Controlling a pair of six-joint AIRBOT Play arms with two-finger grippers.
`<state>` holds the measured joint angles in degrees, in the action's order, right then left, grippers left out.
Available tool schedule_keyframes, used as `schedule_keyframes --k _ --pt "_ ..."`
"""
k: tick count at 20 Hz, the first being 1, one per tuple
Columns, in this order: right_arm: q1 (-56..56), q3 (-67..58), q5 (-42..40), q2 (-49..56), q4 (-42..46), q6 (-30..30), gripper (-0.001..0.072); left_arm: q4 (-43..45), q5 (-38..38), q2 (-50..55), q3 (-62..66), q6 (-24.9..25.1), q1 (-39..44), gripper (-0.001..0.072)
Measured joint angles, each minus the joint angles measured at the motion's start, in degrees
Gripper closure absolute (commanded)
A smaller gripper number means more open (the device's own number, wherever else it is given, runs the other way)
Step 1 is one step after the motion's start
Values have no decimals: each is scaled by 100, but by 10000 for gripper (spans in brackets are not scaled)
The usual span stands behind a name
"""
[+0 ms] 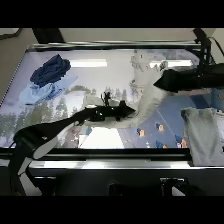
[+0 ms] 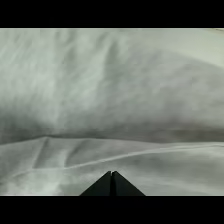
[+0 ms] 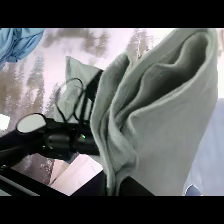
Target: Fold the shirts.
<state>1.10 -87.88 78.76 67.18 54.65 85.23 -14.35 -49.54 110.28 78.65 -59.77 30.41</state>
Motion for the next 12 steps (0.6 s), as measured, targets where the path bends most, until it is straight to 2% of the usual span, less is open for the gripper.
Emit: schedule_keyframes --k 3,6,10,11,12 --pt "-496 0 -431 450 -46 74 663 787 407 -1071 -369 11 -835 678" --pt "-1405 0 -1331 1128 -334 87 663 1338 879 -2468 -782 -22 -2048 676" --pt "-2573 0 -2634 2306 -988 83 662 1711 876 -4107 -1016 -81 -3705 676" --pt "-2791 0 -2876 2621 -1193 83 600 1733 782 -4483 -1036 -129 -4072 676" --pt "-2959 2 -3077 2892 -1394 96 263 1749 697 -4795 -1051 -157 -4367 676"
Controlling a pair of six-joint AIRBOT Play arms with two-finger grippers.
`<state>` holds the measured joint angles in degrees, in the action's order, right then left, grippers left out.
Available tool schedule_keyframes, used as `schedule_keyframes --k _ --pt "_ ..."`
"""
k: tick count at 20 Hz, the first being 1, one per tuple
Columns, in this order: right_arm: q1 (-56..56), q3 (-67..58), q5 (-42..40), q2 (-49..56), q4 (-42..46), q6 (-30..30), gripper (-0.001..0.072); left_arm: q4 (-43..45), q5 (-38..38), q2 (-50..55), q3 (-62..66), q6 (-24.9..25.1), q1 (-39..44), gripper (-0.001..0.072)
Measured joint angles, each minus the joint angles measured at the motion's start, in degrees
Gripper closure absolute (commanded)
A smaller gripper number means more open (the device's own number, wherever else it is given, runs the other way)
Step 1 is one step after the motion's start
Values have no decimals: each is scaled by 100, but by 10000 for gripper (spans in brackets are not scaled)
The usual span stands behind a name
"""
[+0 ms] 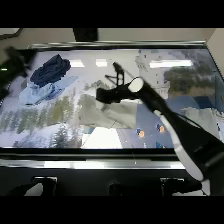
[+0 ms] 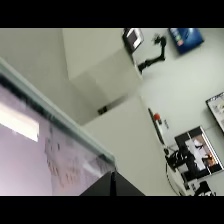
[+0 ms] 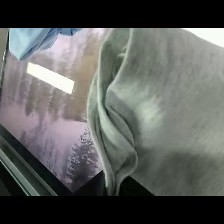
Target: Fold the shirts.
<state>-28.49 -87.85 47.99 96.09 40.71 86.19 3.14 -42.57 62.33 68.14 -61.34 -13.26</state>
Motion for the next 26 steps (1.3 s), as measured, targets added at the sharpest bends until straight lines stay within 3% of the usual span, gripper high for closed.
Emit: schedule_keyframes --k 1,4,6,8,13,16,17,18,19,20,26 --pt "-131 0 -192 262 -278 39 40 66 -76 -284 -22 -37 -267 676" --pt "-229 2 -227 697 -846 33 35 94 -251 -920 -37 -81 -723 676" --pt "-7 0 142 702 -782 37 39 140 -289 -1130 -48 -118 -866 676" --pt "428 -2 688 485 -240 234 60 188 -310 -1233 -52 -122 -942 675" --pt "1812 337 2302 37 2138 1036 68 407 -422 -1331 -57 -125 -1010 675" --pt "2170 909 2382 129 1947 1029 123 457 -557 -1342 -57 -125 -1008 674" --pt "2210 1040 2275 208 1781 999 198 463 -575 -1349 -55 -125 -1010 674" --pt "2201 1130 2098 295 1578 973 328 479 -597 -1357 -57 -127 -1008 674" --pt "2166 1200 1991 385 1469 957 577 479 -614 -1364 -55 -127 -990 674" --pt "2131 1246 1930 455 1344 935 661 481 -625 -1373 -57 -127 -953 674" --pt "2465 719 1974 227 802 396 665 483 -651 -1368 -55 -129 -828 673"
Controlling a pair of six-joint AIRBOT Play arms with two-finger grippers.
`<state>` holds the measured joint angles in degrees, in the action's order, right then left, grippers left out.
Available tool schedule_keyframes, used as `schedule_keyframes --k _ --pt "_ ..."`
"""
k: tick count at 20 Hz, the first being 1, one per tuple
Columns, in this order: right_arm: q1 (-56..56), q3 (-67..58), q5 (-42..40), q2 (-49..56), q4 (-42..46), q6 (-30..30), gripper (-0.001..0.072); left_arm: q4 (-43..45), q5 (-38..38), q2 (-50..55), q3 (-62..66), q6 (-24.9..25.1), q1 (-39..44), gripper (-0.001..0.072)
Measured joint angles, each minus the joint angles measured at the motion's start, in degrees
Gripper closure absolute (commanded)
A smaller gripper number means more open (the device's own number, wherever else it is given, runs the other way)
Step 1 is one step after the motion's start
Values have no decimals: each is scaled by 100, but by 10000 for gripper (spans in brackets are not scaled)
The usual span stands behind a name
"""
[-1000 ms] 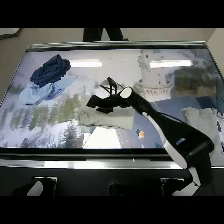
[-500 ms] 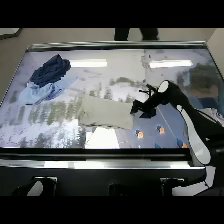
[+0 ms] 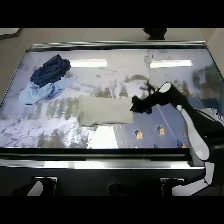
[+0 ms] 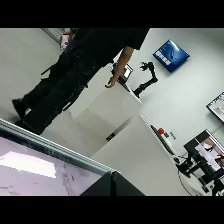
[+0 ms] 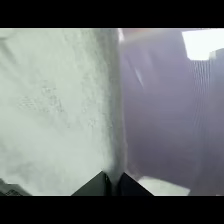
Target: Fold the shirts.
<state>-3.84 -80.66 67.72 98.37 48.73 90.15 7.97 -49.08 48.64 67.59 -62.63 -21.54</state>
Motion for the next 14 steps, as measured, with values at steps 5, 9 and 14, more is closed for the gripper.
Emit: schedule_keyframes --k 5,9,14 --pt "1410 -1036 933 -1073 623 76 664 2 -2 4 -2 96 13 673" --pt "2865 -1436 1526 -1882 1344 490 664 2 -2 -7 -2 151 15 673" --pt "4236 -1565 1998 -2262 1615 809 664 2 -2 -13 -2 164 17 673"
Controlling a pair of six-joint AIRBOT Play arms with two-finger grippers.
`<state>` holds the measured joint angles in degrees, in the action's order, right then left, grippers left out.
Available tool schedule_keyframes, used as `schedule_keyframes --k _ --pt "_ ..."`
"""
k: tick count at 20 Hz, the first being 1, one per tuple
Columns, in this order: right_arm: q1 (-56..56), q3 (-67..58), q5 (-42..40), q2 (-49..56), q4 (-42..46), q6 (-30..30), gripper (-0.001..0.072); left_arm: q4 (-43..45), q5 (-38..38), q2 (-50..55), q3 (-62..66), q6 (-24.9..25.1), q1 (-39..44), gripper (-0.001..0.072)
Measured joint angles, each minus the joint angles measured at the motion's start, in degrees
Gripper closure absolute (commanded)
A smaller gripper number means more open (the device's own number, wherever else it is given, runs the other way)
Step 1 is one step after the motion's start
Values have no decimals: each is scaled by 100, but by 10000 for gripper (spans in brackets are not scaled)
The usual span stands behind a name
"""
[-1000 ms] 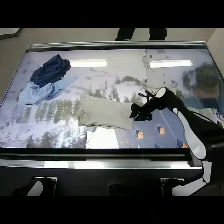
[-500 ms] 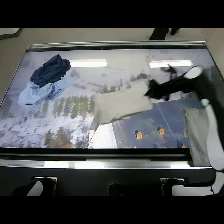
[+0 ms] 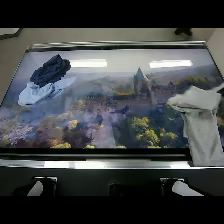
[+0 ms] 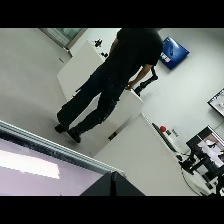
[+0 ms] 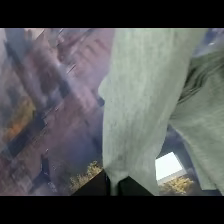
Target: Fold the shirts.
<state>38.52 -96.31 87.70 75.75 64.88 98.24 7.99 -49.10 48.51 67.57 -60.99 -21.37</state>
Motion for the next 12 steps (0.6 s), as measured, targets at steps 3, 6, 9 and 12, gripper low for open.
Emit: schedule_keyframes --k 3,6,9,12 --pt "540 -33 15 -63 -28 278 664 0 -2 -4 0 9 0 673" --pt "1060 -81 83 -164 -61 592 663 0 -2 -4 0 11 0 673" --pt "1449 -92 256 -205 -17 946 663 -2 -2 -7 9 11 0 673" --pt "1596 157 979 -201 501 960 663 -4 -2 -17 13 9 -2 673"
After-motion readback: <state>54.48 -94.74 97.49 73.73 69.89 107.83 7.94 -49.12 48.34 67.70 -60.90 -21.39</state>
